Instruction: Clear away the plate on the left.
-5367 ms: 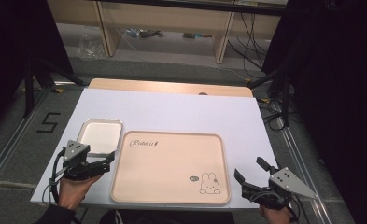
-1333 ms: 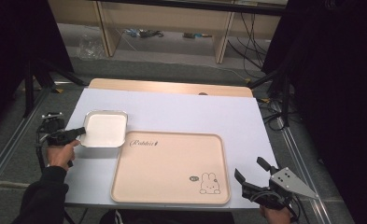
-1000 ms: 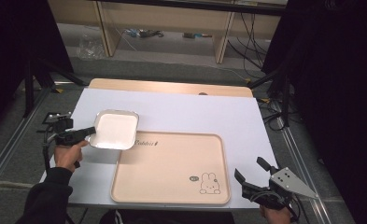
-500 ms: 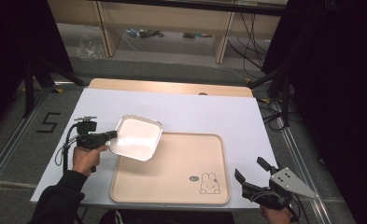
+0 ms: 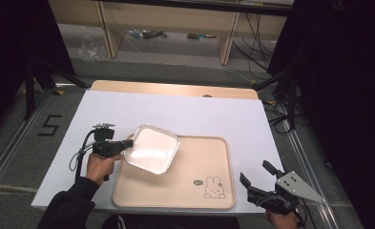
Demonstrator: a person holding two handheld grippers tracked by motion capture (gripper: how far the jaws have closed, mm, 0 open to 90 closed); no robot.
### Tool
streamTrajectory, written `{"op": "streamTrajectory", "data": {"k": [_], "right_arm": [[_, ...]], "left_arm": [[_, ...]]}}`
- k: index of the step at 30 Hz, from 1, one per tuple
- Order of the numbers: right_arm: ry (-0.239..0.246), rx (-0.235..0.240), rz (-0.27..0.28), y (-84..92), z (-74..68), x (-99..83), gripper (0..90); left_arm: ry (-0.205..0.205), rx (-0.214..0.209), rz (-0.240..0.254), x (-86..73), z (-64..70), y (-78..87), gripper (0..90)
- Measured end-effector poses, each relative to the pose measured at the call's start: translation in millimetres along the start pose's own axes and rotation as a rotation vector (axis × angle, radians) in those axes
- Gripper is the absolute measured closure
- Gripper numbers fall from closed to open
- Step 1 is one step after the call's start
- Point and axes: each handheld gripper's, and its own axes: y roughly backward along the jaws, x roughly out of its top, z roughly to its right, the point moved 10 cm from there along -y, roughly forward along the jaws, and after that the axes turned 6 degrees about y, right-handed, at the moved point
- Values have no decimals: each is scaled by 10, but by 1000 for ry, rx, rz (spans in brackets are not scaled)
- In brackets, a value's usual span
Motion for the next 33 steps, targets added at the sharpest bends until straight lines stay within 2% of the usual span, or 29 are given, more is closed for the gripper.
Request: {"op": "streamTrajectory", "data": {"k": [3,4,7,11,12,13,14,17,18,19,20,21,22,24,28,30,31,32,33], "right_arm": [[-17,2,-9,0,-11,-8,152],[3,-3,3,-5,9,2,152],[3,-2,4,-1,9,2,152],[0,0,-1,1,0,-1,152],[-26,12,-8,2,-27,-8,152],[-27,13,-7,1,-27,-8,152],[3,-4,4,-3,12,3,152],[-2,-1,1,-1,2,0,152],[-27,14,-7,1,-27,-8,152],[-27,14,-7,1,-27,-8,152],[4,-4,5,-1,15,3,151],[3,-4,4,-2,13,3,152],[-25,13,-5,0,-23,-7,152],[-28,15,-7,2,-28,-8,152],[-22,10,-3,-1,-18,-4,152],[-21,10,-3,-2,-17,-4,152],[3,-3,5,-1,13,3,151],[-22,10,-3,-2,-16,-5,152],[1,-2,5,0,11,3,152]], "left_arm": [[0,-26,-6,-30,112,-26,881],[1,-33,-3,-34,135,-41,881],[-14,-31,-22,-85,182,-77,881],[-61,-52,-74,-216,299,-176,881],[-70,-56,-86,-243,320,-201,881],[-69,-58,-90,-268,345,-228,880],[-78,-61,-102,-296,358,-253,880],[-85,-64,-121,-346,399,-294,881],[-92,-69,-135,-391,443,-329,881],[-92,-69,-135,-391,443,-329,881],[-98,-76,-141,-414,472,-348,881],[-110,-84,-147,-442,518,-366,880],[-110,-84,-147,-442,518,-366,880],[-133,-82,-164,-490,564,-391,880],[-135,-85,-173,-538,605,-429,880],[-149,-83,-185,-586,626,-457,880],[-148,-82,-185,-597,635,-466,880],[-149,-81,-180,-605,647,-480,880],[-164,-86,-193,-626,654,-475,879]]}}
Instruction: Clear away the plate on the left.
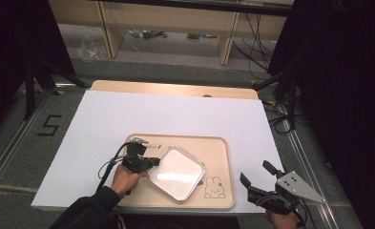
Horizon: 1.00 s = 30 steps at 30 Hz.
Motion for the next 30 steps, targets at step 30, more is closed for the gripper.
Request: {"op": "streamTrajectory", "data": {"k": [30], "right_arm": [[-2,2,-3,6,-7,-3,152]], "left_arm": [[-103,40,-119,-483,118,226,812]]}}
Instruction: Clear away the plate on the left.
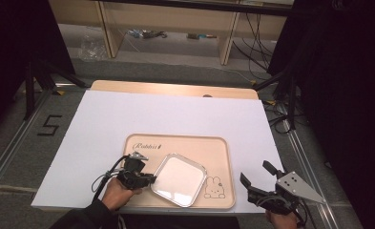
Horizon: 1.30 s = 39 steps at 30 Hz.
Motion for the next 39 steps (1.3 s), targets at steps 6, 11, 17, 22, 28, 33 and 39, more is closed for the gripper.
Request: {"op": "streamTrajectory", "data": {"k": [6,11,17,22,28,33,39], "right_arm": [[2,-1,-3,0,-2,-1,152],[1,-3,-3,-4,2,-3,152],[1,-2,-1,-4,3,0,151],[5,-4,1,-8,9,0,152],[4,-5,1,-12,11,1,152],[1,-1,-1,-3,1,-1,152],[2,-2,-2,-3,1,-1,152]], "left_arm": [[-10,-5,-24,-109,22,76,782],[-16,-7,-42,-215,73,137,750],[6,-10,-35,-291,151,162,724],[25,-35,-47,-334,209,176,709],[14,-25,-40,-350,238,179,687],[-24,2,-11,-319,231,188,599],[-16,17,15,-257,182,235,407]]}}
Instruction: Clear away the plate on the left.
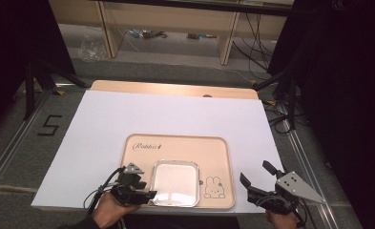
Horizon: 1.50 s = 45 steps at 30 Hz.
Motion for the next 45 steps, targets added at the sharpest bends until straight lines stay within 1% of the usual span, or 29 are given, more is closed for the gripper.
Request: {"op": "streamTrajectory", "data": {"k": [2,4,5,6,7,9,11,12,13,14,15,16,19,21,22,24,25,28,29,30,33,34,35,36,38,39,41,43,45], "right_arm": [[-3,1,-1,-2,-3,-1,152],[-2,1,-2,-2,-3,-2,152],[-3,1,-2,-1,-2,-2,152],[-1,0,-1,-1,-1,-1,152],[1,0,-1,0,0,-1,152],[0,1,-1,1,-2,-1,152],[0,1,-1,0,-3,0,152],[-8,4,-7,2,-13,-2,152],[-3,9,-23,9,-15,-15,152],[-3,9,-23,9,-15,-15,152],[-2,8,-22,10,-14,-14,152],[-2,7,-22,9,-13,-14,152],[-1,9,-23,9,-15,-15,152],[-2,10,-21,10,-16,-12,152],[-3,7,-16,7,-13,-9,152],[-2,7,-17,8,-12,-9,152],[-2,8,-17,8,-15,-9,152],[1,16,-10,3,-20,-4,152],[1,16,-10,3,-20,-4,152],[-2,7,-14,7,-13,-7,152],[-2,11,-21,9,-19,-12,152],[-1,11,-21,9,-19,-11,152],[-1,12,-20,9,-19,-11,152],[-2,11,-22,9,-19,-12,152],[-3,11,-20,9,-18,-10,152],[-4,11,-21,9,-18,-12,152],[-4,13,-25,9,-20,-15,152],[-3,11,-22,8,-17,-12,152],[-5,11,-21,8,-18,-12,152]], "left_arm": [[0,8,12,22,-6,29,361],[7,-4,40,54,3,45,357],[13,-1,35,60,-1,70,356],[-8,-21,51,94,-7,77,352],[4,-16,71,125,-22,93,347],[-3,-8,100,178,-77,137,324],[-4,-3,109,198,-109,157,297],[18,27,146,248,-183,186,286],[16,35,155,263,-206,201,274],[16,35,155,263,-206,201,264],[-12,55,147,271,-270,231,250],[17,57,167,299,-311,251,243],[13,71,171,316,-376,286,213],[10,105,170,327,-432,303,148],[1,114,163,327,-456,314,152],[7,122,173,341,-490,321,151],[18,141,180,351,-530,330,151],[56,160,208,386,-651,387,149],[56,160,208,386,-651,387,149],[91,173,257,436,-704,408,149],[89,190,260,438,-772,449,149],[103,186,270,450,-798,462,149],[66,207,239,420,-848,502,149],[98,209,280,459,-850,499,149],[87,206,269,450,-867,521,149],[115,218,311,487,-897,545,149],[109,221,313,486,-924,571,149],[124,227,334,501,-971,610,148],[149,207,350,508,-977,620,148]]}}
